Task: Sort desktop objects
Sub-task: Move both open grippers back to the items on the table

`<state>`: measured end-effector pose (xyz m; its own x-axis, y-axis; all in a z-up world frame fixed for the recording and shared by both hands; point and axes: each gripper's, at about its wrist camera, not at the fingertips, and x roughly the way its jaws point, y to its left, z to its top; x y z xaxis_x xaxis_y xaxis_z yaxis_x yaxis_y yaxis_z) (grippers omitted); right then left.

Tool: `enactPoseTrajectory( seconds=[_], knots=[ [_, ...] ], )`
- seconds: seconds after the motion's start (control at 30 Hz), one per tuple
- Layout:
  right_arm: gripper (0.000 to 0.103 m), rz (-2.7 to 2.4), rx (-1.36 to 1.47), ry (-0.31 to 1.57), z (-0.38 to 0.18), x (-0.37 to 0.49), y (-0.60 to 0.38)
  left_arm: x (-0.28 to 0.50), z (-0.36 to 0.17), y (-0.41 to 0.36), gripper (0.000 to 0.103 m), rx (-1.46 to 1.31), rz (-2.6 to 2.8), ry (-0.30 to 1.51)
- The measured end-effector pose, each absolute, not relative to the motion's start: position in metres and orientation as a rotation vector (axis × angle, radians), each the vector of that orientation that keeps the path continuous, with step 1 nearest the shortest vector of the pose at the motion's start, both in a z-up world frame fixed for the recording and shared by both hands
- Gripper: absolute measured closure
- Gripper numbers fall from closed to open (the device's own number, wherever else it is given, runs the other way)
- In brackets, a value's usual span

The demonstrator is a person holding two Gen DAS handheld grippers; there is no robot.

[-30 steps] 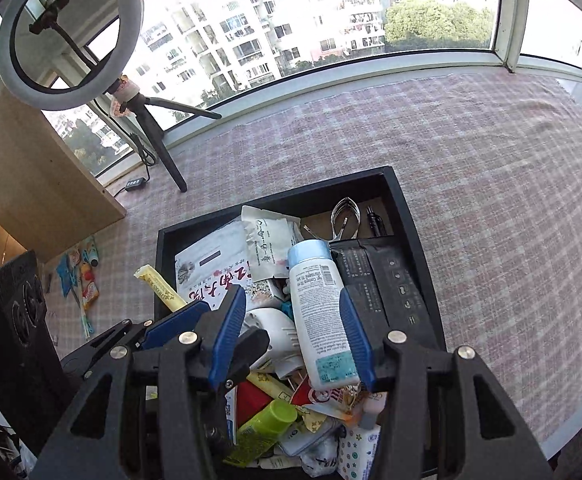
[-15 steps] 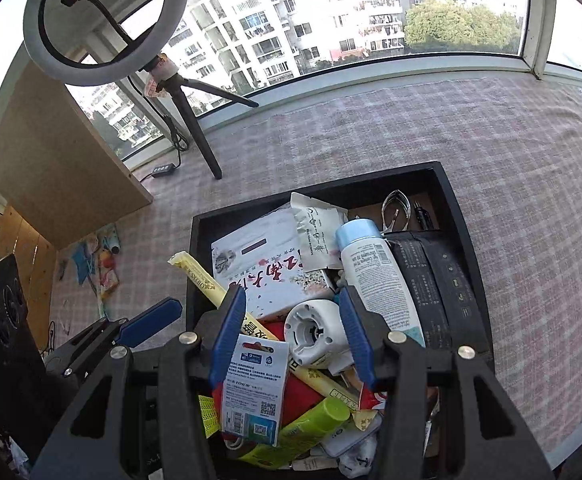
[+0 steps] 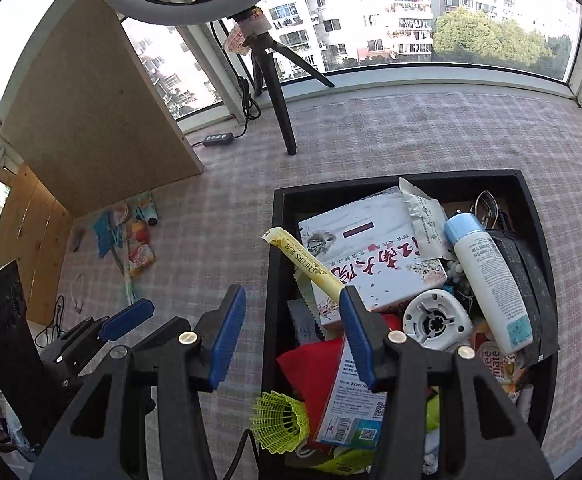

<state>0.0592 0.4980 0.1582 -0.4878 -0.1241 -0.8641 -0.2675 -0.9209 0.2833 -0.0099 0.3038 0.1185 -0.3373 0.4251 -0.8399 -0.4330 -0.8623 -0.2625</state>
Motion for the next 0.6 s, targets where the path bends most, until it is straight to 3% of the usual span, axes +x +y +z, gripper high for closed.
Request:
enactPoseTrajectory(
  seconds=[0.6],
  knots=[
    [0.055, 2.670, -1.681, 0.406, 0.145, -0.012, 0.352, -0.061, 0.095, 0.081, 0.048, -1.535, 2.437, -0.136]
  ],
)
